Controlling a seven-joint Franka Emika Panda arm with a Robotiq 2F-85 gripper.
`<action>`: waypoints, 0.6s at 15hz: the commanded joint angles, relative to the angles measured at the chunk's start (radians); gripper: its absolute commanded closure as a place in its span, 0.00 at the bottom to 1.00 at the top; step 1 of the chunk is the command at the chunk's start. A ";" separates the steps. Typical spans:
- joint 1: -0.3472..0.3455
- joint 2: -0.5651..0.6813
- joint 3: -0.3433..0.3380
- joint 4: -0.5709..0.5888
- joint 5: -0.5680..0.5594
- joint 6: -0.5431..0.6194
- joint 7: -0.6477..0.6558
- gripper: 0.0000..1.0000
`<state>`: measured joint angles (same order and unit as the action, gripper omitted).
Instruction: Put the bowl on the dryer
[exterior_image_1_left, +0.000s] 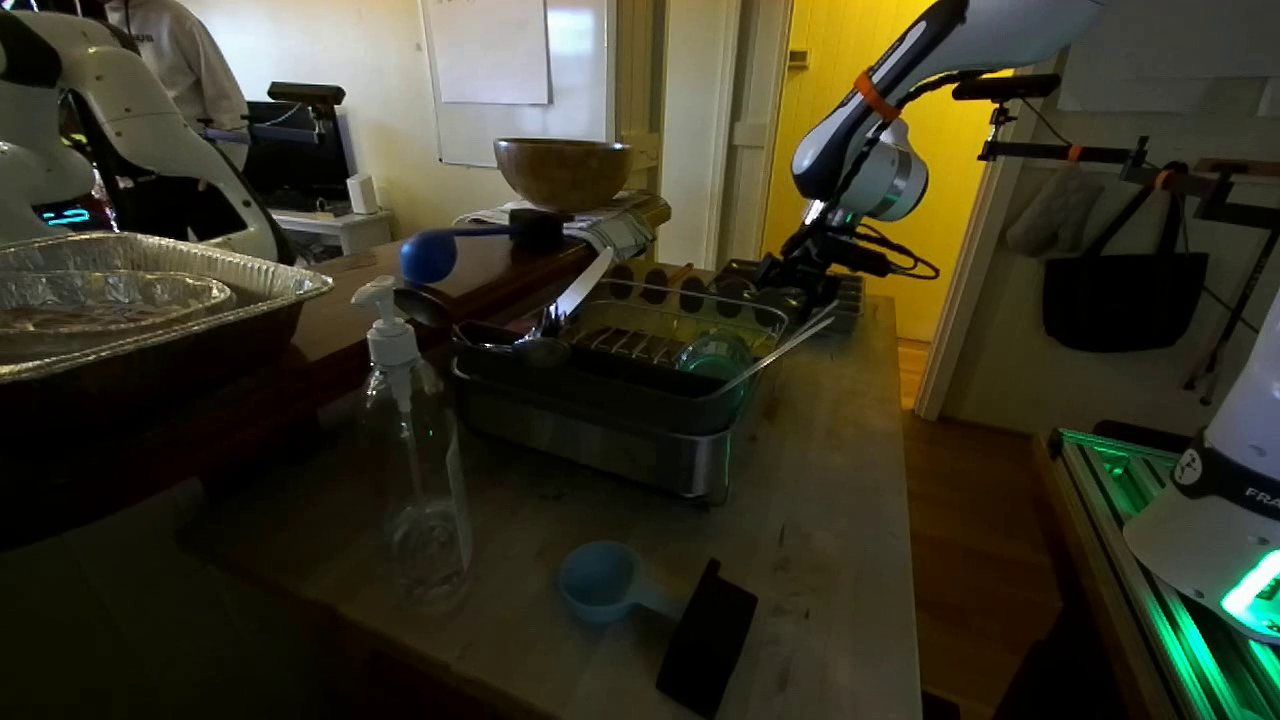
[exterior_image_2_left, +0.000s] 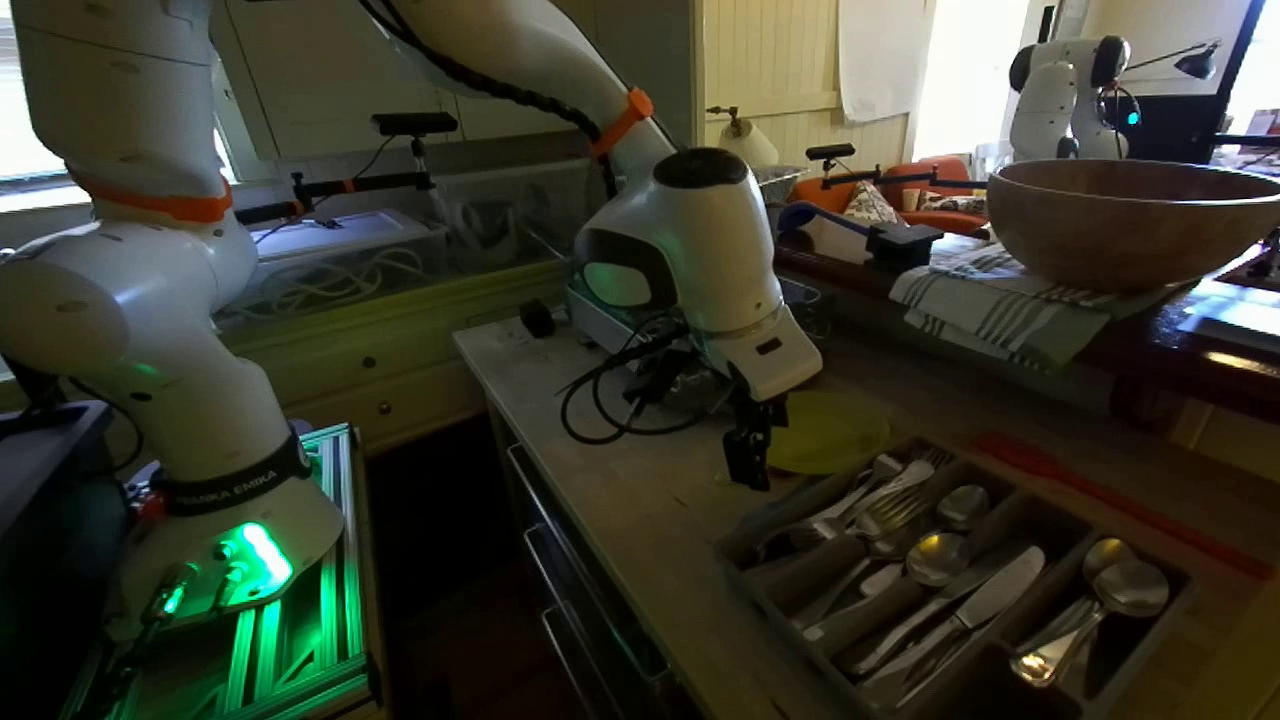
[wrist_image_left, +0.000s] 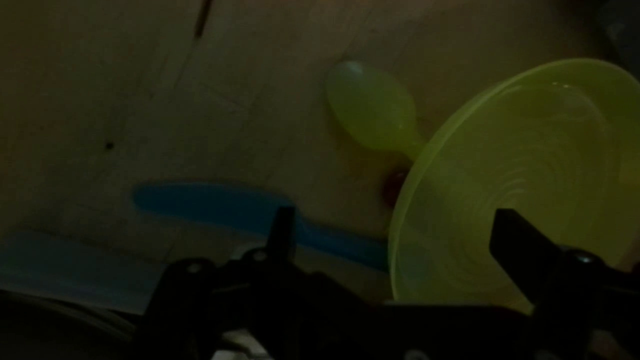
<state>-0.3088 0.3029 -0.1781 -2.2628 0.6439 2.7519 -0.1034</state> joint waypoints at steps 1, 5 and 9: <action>-0.016 0.071 0.019 0.056 0.052 0.032 -0.011 0.07; -0.023 0.092 0.025 0.084 0.080 0.032 -0.018 0.39; -0.026 0.090 0.028 0.097 0.095 0.029 -0.020 0.72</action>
<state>-0.3180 0.3711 -0.1678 -2.1905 0.7014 2.7638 -0.1033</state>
